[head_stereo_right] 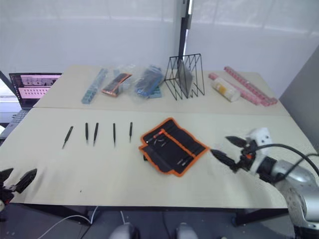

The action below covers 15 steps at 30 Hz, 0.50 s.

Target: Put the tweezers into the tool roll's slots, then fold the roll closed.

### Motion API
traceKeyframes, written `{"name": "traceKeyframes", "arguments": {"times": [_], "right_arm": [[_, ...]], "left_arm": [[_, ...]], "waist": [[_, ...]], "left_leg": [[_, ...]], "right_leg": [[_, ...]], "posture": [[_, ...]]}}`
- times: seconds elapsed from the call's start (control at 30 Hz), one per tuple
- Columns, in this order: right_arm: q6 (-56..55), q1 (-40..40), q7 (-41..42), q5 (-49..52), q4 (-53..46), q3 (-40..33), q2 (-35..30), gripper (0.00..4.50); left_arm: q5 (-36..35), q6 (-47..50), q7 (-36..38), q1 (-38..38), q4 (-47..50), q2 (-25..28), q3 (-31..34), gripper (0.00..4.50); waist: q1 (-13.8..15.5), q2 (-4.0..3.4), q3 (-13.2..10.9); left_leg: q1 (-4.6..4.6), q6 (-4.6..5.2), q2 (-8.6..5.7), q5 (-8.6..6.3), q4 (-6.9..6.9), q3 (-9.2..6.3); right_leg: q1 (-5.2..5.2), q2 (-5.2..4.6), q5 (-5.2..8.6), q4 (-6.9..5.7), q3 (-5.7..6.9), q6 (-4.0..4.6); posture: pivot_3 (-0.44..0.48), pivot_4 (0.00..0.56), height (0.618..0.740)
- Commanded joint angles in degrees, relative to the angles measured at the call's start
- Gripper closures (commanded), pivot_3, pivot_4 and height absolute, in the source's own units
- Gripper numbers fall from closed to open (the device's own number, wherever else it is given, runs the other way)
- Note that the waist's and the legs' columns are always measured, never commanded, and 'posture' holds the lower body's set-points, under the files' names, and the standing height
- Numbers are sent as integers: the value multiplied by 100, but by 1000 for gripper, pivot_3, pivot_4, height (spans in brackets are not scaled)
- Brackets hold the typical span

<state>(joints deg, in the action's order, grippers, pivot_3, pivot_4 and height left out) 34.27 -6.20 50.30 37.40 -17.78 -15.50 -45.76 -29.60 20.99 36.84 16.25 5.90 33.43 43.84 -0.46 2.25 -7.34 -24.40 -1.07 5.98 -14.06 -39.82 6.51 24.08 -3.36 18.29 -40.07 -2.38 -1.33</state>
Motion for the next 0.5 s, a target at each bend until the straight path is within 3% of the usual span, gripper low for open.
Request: {"name": "traceKeyframes", "arguments": {"times": [0.03, 0.23, 0.5], "right_arm": [[75, -536, 671, 176, -13, 397, -237, 0], [75, -1602, 1411, 128, 103, 1238, -181, 0], [160, -1713, 1311, 141, 33, 1412, 68, 0]], "left_arm": [[-151, 453, -599, -196, 715, -106, -188, 47], [131, 1224, -1764, -1153, 882, -219, -770, 47], [539, 1534, -1879, -2113, -189, 59, -1601, 47]], "waist": [[20, 2, 0], [58, 6, 1], [105, 9, -1]], "left_leg": [[0, 0, 0, 0, 0, -1], [3, 1, -2, 2, -3, -6], [-2, 3, -6, 0, 3, -5]], "right_leg": [[0, 0, 0, 0, 1, 0], [-3, 4, -2, -2, 1, -2], [3, 2, -8, -4, 3, -7]], "posture": [[0, 150, 687], [0, 150, 687], [0, 150, 687]]}}
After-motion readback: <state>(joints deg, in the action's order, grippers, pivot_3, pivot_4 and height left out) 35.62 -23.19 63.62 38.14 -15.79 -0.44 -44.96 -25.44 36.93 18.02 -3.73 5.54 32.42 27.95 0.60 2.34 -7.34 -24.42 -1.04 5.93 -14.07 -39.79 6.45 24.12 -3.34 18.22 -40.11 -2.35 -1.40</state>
